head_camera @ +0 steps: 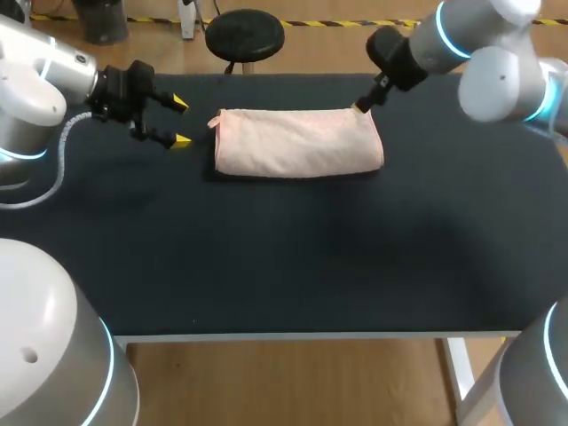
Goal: Fold the towel
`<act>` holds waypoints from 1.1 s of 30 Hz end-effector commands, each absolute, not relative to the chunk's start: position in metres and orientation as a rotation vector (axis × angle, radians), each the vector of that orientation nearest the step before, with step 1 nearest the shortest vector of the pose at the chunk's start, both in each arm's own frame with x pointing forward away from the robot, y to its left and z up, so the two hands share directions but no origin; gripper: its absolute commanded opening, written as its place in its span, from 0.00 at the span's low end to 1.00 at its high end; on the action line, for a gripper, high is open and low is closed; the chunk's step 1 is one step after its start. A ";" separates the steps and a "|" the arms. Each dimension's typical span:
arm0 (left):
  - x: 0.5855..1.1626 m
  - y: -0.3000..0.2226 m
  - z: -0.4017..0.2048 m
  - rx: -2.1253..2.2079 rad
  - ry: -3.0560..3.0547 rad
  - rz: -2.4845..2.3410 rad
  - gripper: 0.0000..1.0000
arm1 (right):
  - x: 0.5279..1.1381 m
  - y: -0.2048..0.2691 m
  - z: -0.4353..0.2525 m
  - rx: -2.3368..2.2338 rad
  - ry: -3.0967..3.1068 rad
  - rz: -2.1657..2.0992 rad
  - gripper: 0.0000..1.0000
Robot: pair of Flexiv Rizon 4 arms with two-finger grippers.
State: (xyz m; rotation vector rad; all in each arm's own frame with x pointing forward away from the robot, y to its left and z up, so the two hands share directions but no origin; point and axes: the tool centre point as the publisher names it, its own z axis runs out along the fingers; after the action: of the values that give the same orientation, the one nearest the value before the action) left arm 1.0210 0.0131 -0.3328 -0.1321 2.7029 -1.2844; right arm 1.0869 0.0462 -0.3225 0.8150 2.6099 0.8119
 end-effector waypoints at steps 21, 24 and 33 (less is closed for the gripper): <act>1.021 0.013 -0.333 -0.131 2.701 -1.285 1.00 | 1.085 0.029 -0.391 2.265 2.343 1.321 1.00; 1.021 0.013 -0.333 -0.131 2.701 -1.285 1.00 | 1.083 0.032 -0.396 2.330 2.360 1.339 1.00; 1.021 0.013 -0.333 -0.131 2.701 -1.285 1.00 | 1.081 0.037 -0.407 2.393 2.415 1.284 1.00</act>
State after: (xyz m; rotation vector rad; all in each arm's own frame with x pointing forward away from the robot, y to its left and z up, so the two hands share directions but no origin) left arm 1.0211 0.0132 -0.3325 -0.1315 2.7041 -1.2844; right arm 1.0700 0.0389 -0.4021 2.2222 2.3571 1.3198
